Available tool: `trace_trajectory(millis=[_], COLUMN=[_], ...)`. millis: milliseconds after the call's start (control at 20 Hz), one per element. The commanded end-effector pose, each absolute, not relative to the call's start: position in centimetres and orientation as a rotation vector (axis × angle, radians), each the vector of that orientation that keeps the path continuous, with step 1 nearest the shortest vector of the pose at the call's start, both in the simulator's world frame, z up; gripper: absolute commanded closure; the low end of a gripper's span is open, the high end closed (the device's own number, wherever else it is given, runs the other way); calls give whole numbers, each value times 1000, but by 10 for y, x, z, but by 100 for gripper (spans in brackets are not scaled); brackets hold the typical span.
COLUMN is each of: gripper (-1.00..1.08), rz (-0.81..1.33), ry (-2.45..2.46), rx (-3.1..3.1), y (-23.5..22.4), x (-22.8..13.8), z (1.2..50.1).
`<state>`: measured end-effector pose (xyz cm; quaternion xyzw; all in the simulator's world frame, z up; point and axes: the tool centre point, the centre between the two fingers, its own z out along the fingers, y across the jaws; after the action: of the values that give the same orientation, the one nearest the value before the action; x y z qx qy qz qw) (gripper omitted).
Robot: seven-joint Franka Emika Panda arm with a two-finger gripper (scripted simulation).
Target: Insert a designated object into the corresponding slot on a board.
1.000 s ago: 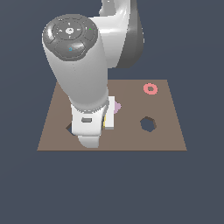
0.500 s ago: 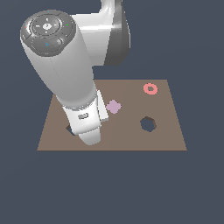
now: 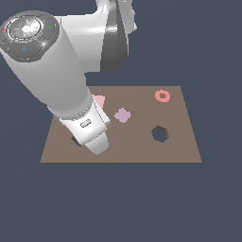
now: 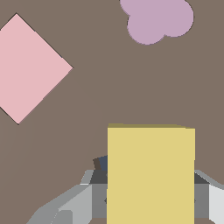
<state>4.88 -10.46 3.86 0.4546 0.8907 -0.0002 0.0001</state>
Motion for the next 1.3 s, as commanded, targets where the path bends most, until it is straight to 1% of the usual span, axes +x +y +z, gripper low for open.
trace_trajectory(millis=[0, 600, 1050, 1250], gripper=[108, 108, 108, 108], rz=[0, -1, -1, -1], ry=[2842, 2952, 2964, 2964], rx=[1337, 1075, 1043, 1039], y=[-109, -122, -123, -123], x=[51, 58, 59, 59], z=[39, 40, 39, 31])
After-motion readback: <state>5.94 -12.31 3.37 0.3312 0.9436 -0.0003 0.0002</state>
